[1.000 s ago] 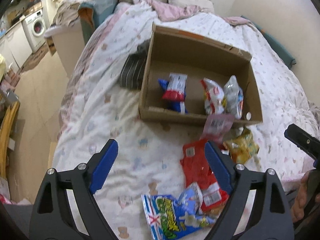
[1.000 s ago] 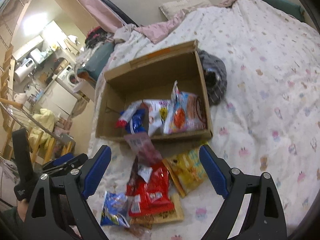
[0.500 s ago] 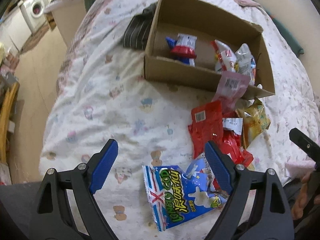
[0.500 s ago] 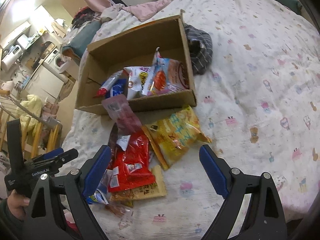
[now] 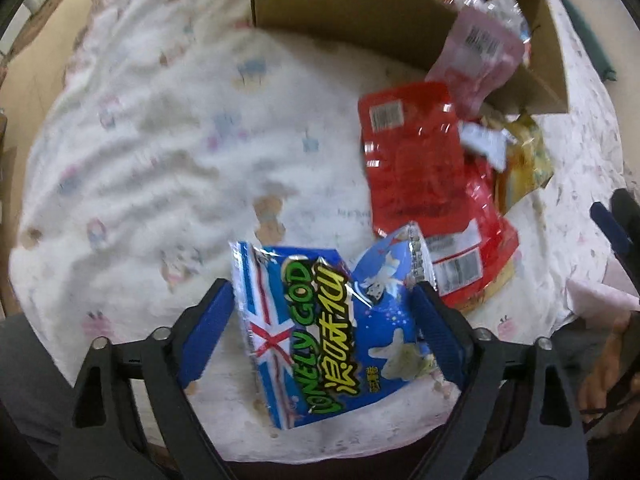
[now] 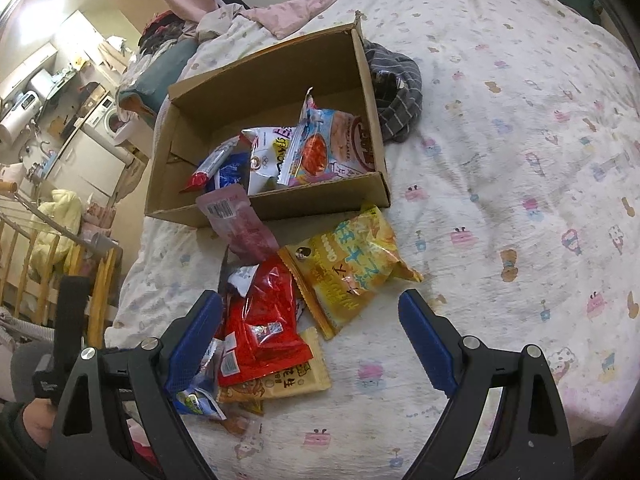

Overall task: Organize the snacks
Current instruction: 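Move both grippers down to the snack pile beside the box, then grasp the blue Lonely God bag with the left gripper while the right grasps the yellow cheese bag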

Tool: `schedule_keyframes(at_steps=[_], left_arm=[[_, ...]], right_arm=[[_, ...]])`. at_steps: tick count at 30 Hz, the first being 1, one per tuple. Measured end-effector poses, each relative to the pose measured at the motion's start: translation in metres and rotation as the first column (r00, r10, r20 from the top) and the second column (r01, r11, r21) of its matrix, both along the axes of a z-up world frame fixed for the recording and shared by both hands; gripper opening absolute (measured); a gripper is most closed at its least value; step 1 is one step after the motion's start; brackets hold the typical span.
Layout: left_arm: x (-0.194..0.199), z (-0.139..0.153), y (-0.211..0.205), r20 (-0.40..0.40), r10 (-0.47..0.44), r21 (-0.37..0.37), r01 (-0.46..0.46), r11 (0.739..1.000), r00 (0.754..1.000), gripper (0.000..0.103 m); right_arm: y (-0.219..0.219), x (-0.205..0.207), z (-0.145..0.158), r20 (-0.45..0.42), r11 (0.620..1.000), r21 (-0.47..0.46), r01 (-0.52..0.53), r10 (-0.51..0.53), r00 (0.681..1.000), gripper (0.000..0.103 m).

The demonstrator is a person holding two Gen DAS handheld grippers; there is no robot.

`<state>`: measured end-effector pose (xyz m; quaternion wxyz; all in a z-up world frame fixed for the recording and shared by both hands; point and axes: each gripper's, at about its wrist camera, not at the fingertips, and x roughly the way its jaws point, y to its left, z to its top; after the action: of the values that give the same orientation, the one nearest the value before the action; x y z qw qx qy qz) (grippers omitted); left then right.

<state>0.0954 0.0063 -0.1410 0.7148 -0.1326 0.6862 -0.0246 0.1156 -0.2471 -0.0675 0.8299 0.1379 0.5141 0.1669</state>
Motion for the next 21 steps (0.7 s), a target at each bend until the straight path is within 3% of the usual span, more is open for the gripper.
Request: schedule_keyframes(at_steps=[3,7,9,10,12,13,18,21], left_arm=[[-0.003,-0.013,-0.006,-0.055,0.012,-0.014,-0.013,1.000,0.998,0.099],[-0.003,-0.013,-0.010,-0.046,0.000,-0.004,0.000,1.000,0.999,0.099],[-0.002,-0.010,-0.011,-0.033,-0.012,-0.017,0.012,1.000,0.999,0.085],[-0.001,-0.007,-0.012,-0.020,-0.023,-0.039,0.022,0.999,1.000,0.071],[0.001,0.001,-0.012,-0.005,-0.029,-0.043,0.029,0.999,1.000,0.064],[0.004,0.005,-0.008,0.004,-0.026,-0.048,0.026,0.999,1.000,0.056],[0.008,0.027,0.005,0.060,-0.004,-0.082,0.009,0.997,0.998,0.054],[0.012,0.053,0.017,0.151,0.017,-0.065,-0.008,0.998,0.988,0.054]], right_arm=[[0.002,0.002,-0.002,-0.006,1.000,-0.005,-0.001,0.001,1.000,0.092],[0.002,0.003,-0.003,-0.006,1.000,-0.006,0.000,0.000,1.000,0.092],[0.000,0.004,-0.004,-0.011,1.000,-0.001,0.006,-0.006,1.000,0.092],[-0.002,0.005,-0.005,-0.017,1.000,0.005,0.012,-0.012,1.000,0.092],[-0.007,0.007,-0.007,-0.032,0.999,0.025,0.029,-0.028,0.999,0.092],[-0.010,0.008,-0.008,-0.038,0.999,0.037,0.039,-0.038,0.999,0.092],[-0.031,0.017,-0.018,-0.103,0.985,0.103,0.136,-0.126,0.987,0.092],[-0.038,0.028,-0.030,-0.173,0.980,0.095,0.174,-0.156,0.972,0.097]])
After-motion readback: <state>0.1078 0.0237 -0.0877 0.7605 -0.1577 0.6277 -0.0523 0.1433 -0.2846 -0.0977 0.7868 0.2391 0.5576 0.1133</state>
